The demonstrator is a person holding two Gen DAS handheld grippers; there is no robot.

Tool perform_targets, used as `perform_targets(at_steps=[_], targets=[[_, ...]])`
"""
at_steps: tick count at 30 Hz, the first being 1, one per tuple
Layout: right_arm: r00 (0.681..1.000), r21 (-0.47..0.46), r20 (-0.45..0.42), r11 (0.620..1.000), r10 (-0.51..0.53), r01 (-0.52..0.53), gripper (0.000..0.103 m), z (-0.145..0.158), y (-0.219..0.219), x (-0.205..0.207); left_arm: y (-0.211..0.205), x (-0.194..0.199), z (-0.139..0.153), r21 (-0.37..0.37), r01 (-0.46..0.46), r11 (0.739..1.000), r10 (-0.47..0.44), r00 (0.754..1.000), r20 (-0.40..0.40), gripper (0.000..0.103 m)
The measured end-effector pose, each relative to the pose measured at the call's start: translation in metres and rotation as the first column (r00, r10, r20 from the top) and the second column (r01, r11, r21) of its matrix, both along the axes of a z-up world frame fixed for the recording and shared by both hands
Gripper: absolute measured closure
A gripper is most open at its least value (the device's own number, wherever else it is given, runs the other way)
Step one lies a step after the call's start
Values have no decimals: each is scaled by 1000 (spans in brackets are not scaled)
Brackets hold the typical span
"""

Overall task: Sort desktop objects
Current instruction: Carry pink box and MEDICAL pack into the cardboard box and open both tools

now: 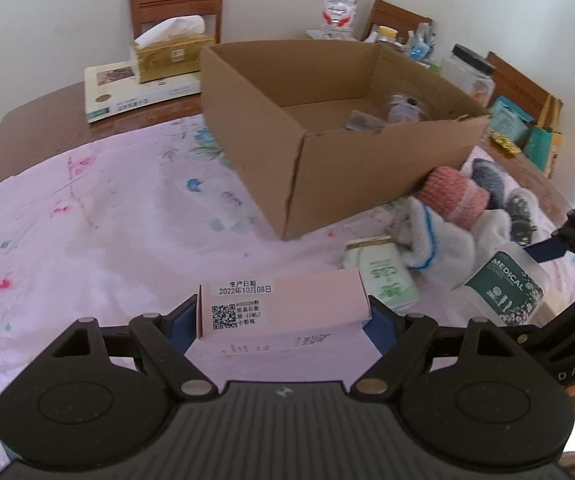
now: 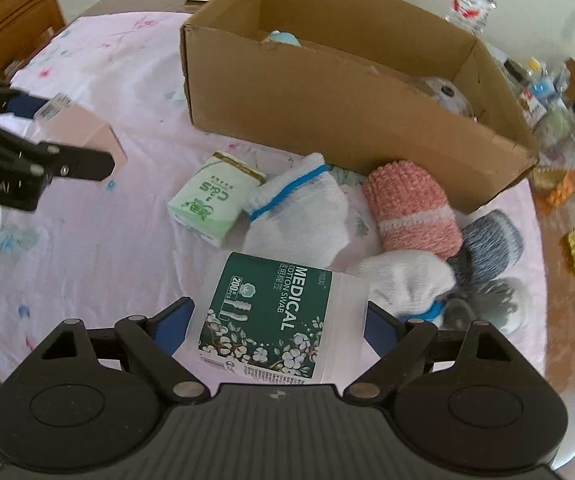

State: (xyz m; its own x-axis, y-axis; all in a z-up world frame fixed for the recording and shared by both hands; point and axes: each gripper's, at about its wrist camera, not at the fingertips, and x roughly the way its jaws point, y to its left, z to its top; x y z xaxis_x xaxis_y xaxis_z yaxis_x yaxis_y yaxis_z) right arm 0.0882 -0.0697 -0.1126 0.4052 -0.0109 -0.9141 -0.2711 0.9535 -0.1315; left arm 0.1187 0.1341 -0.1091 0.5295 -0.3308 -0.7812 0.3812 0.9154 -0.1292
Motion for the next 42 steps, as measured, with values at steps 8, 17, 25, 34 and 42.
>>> perform_targets(at_steps=[8, 17, 25, 34, 42], targets=[[998, 31, 25, 998, 52, -52, 12, 37, -20, 6, -13, -1, 35, -21, 78, 997, -78, 997, 13, 20], [980, 35, 158, 992, 117, -124, 12, 83, -33, 31, -43, 23, 84, -1, 106, 994, -106, 987, 125, 20], [966, 38, 221, 989, 131, -143, 12, 106, -55, 75, -75, 64, 99, 36, 89, 995, -94, 979, 181, 20], [963, 42, 223, 985, 152, -165, 12, 103, -73, 120, -93, 108, 82, 43, 72, 996, -77, 988, 134, 20], [971, 50, 180, 985, 155, -166, 12, 86, -85, 164, -101, 136, 58, 60, 83, 995, -87, 994, 63, 16]])
